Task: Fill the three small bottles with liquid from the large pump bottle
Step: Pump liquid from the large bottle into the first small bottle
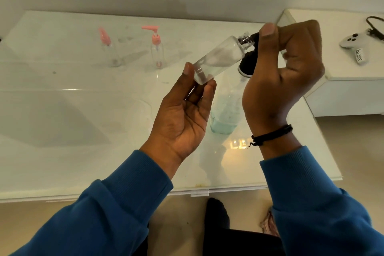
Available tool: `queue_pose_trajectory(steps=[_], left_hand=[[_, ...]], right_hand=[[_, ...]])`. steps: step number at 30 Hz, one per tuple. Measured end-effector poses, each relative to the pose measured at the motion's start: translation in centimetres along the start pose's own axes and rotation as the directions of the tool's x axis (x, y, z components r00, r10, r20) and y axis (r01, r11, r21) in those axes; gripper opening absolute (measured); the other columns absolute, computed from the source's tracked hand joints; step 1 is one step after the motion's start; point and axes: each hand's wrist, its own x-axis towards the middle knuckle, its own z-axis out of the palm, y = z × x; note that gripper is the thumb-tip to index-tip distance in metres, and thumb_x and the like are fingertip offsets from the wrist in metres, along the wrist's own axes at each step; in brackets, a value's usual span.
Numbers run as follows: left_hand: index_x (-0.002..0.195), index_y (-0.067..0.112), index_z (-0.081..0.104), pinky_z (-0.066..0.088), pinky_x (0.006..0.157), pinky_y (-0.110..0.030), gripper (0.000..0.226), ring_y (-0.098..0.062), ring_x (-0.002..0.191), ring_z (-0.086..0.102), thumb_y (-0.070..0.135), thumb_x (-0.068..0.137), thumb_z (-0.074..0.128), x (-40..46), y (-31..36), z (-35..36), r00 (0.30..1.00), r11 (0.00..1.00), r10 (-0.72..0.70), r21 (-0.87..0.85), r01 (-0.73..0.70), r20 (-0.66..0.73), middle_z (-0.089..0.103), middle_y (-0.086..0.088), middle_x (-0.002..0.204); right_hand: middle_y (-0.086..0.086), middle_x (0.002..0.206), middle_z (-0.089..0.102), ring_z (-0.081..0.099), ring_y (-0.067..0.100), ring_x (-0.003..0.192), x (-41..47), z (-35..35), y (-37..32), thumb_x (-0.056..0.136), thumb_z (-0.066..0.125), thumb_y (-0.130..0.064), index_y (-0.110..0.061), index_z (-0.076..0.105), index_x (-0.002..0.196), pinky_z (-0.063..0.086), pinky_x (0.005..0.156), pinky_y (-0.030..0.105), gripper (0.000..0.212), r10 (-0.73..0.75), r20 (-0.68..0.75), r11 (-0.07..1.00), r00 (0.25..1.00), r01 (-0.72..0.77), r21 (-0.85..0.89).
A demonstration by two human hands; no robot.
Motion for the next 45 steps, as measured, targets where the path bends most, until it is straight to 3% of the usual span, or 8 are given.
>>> queue_pose_trajectory(steps=[4, 9, 14, 19, 24, 30, 42, 45], left_hand=[[0.134, 0.005, 0.062, 0.061, 0.068, -0.024, 0.068, -0.020, 0.100, 0.067, 0.022, 0.070, 0.079, -0.1, 0.0, -0.2, 1.000, 1.000, -0.011, -0.004, 0.011, -0.006, 0.065, -0.015, 0.131], [0.132, 0.004, 0.062, 0.061, 0.067, -0.024, 0.066, -0.020, 0.100, 0.068, 0.022, 0.071, 0.077, 0.0, -0.1, -0.1, 1.000, 1.000, -0.004, 0.003, 0.004, 0.004, 0.067, -0.016, 0.128], [0.132, 0.005, 0.063, 0.061, 0.068, -0.024, 0.065, -0.020, 0.097, 0.070, 0.022, 0.071, 0.078, -0.1, -0.1, -0.3, 1.000, 1.000, -0.023, -0.003, 0.023, 0.003, 0.067, -0.015, 0.126], [0.129, 0.005, 0.065, 0.061, 0.066, -0.024, 0.061, -0.020, 0.097, 0.070, 0.022, 0.072, 0.076, 0.0, -0.1, -0.1, 1.000, 1.000, -0.019, 0.001, 0.019, 0.017, 0.069, -0.015, 0.123], [0.131, 0.005, 0.064, 0.061, 0.069, -0.024, 0.064, -0.020, 0.100, 0.069, 0.022, 0.071, 0.078, 0.0, -0.2, -0.5, 1.000, 1.000, -0.029, -0.003, 0.029, 0.002, 0.069, -0.015, 0.123], [0.132, 0.006, 0.063, 0.061, 0.068, -0.023, 0.067, -0.020, 0.096, 0.070, 0.022, 0.069, 0.079, 0.1, -0.4, -0.4, 1.000, 1.000, -0.026, 0.012, 0.026, 0.000, 0.070, -0.015, 0.120], [0.122, 0.005, 0.069, 0.061, 0.067, -0.023, 0.053, -0.020, 0.098, 0.070, 0.021, 0.072, 0.077, -0.2, -0.2, -0.4, 0.999, 0.999, -0.044, -0.021, 0.044, 0.007, 0.071, -0.015, 0.118], [0.123, 0.005, 0.068, 0.061, 0.068, -0.023, 0.056, -0.020, 0.098, 0.069, 0.021, 0.071, 0.078, -0.1, -0.3, -0.2, 0.999, 0.999, -0.038, -0.009, 0.038, 0.008, 0.070, -0.015, 0.119]], right_hand=[[0.005, 0.071, 0.048, 0.042, 0.016, 0.071, -0.6, -0.1, 0.2, 0.096, 0.061, -0.003, -0.003, 0.058, 0.066, 0.035, 0.064, 0.034, 0.030, 0.024, 0.009, 1.000, 1.000, -0.024, 0.013], [0.013, 0.066, 0.052, 0.046, 0.033, 0.067, 0.3, -0.1, 0.1, 0.095, 0.061, -0.007, 0.000, 0.058, 0.063, 0.036, 0.062, 0.039, 0.033, -0.011, 0.000, 1.000, 1.000, 0.011, -0.013], [0.004, 0.071, 0.048, 0.043, 0.022, 0.069, -0.4, -0.1, 0.4, 0.096, 0.060, -0.004, -0.003, 0.057, 0.066, 0.036, 0.061, 0.040, 0.031, 0.014, 0.007, 1.000, 1.000, -0.014, -0.007], [0.011, 0.066, 0.050, 0.046, 0.030, 0.065, 0.3, 0.0, 0.2, 0.095, 0.061, -0.008, -0.001, 0.057, 0.064, 0.034, 0.060, 0.034, 0.032, 0.007, -0.005, 1.000, 1.000, -0.007, -0.023], [0.003, 0.069, 0.048, 0.043, 0.018, 0.068, -0.3, -0.1, 0.4, 0.096, 0.062, -0.007, -0.001, 0.057, 0.066, 0.036, 0.062, 0.035, 0.031, 0.052, 0.003, 0.999, 0.999, -0.052, -0.007], [0.016, 0.064, 0.052, 0.045, 0.030, 0.065, 0.4, 0.0, 0.3, 0.095, 0.062, -0.010, -0.001, 0.057, 0.063, 0.033, 0.061, 0.034, 0.034, 0.025, 0.001, 0.999, 1.000, -0.025, -0.027], [0.014, 0.066, 0.052, 0.046, 0.030, 0.067, -0.3, -0.2, 0.5, 0.096, 0.061, -0.008, 0.002, 0.057, 0.063, 0.037, 0.061, 0.046, 0.035, 0.043, 0.012, 0.999, 0.999, -0.043, -0.009], [0.015, 0.066, 0.052, 0.047, 0.033, 0.067, 0.3, -0.2, 0.3, 0.095, 0.062, -0.008, 0.001, 0.058, 0.063, 0.038, 0.063, 0.043, 0.033, 0.018, -0.005, 1.000, 1.000, -0.018, -0.007]])
